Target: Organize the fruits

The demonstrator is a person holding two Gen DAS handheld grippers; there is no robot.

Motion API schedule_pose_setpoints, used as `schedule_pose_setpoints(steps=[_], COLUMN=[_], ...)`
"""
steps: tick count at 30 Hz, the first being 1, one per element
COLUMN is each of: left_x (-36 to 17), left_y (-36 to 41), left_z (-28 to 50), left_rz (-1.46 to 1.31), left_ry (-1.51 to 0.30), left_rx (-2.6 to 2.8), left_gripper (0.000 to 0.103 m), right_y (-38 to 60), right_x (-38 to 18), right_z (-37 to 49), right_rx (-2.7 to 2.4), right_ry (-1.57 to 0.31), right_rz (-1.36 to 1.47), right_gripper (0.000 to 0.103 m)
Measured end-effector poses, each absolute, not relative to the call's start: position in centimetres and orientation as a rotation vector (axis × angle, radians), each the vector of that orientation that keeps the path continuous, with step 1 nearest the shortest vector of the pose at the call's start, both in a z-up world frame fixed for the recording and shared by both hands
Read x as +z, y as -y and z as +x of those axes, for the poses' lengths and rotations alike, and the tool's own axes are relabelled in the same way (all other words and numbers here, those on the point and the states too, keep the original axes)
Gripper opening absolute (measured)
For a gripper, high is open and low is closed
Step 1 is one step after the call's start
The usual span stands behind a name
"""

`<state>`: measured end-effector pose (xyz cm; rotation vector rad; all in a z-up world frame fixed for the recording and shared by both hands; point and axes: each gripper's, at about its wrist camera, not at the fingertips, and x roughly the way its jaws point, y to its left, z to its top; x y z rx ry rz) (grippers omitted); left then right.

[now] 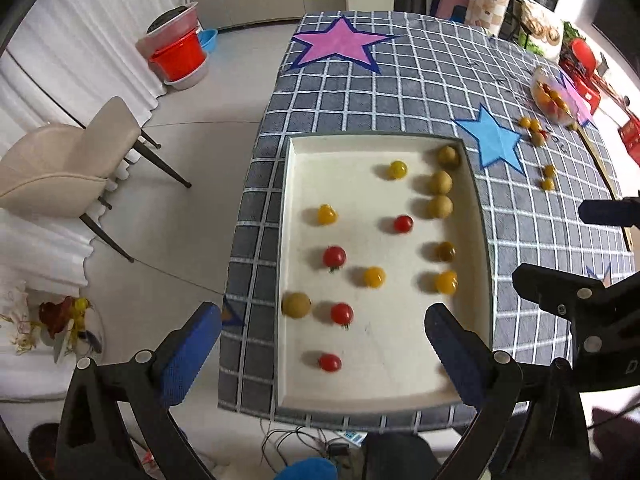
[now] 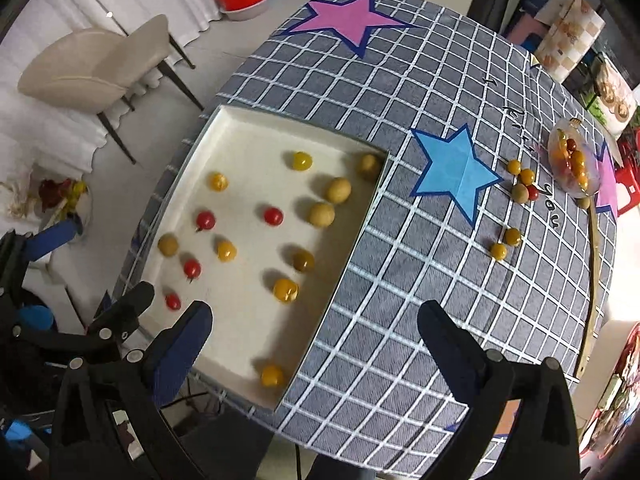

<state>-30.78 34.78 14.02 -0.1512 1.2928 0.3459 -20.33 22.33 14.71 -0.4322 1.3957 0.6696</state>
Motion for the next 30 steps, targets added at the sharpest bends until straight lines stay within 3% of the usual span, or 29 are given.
schedule_pose_setpoints(steps=[30], left_x=[16.5], left_y=[-31.1], left_z=[-32.1], left_rz=[-0.09], left_ry=[-1.286], left_rx=[0.35], left_gripper=[0.102], right_y=[-20.6], right_x=[17.6], right_z=[-21.2], right_rx=[0.697], right_ry=[-1.355], right_rz=[-0.435], right_gripper=[0.103])
